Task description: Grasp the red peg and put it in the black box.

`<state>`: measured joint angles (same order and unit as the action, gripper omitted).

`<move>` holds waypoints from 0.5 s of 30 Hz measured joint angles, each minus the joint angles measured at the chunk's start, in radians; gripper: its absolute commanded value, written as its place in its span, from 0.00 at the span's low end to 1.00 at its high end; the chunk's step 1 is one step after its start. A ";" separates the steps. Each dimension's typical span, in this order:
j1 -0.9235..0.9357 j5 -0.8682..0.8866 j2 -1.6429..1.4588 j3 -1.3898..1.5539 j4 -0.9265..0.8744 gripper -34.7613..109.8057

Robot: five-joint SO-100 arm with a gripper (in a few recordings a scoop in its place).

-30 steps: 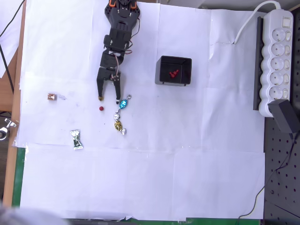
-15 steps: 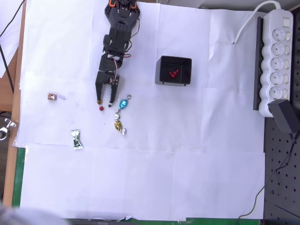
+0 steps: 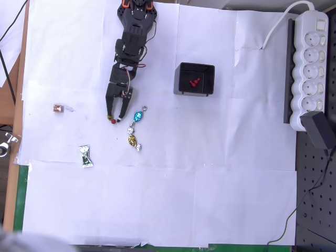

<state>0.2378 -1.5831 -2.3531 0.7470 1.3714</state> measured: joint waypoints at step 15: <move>0.020 -0.003 0.000 0.000 -0.002 0.34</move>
<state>0.2577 -1.5861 -2.3531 0.7470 1.3698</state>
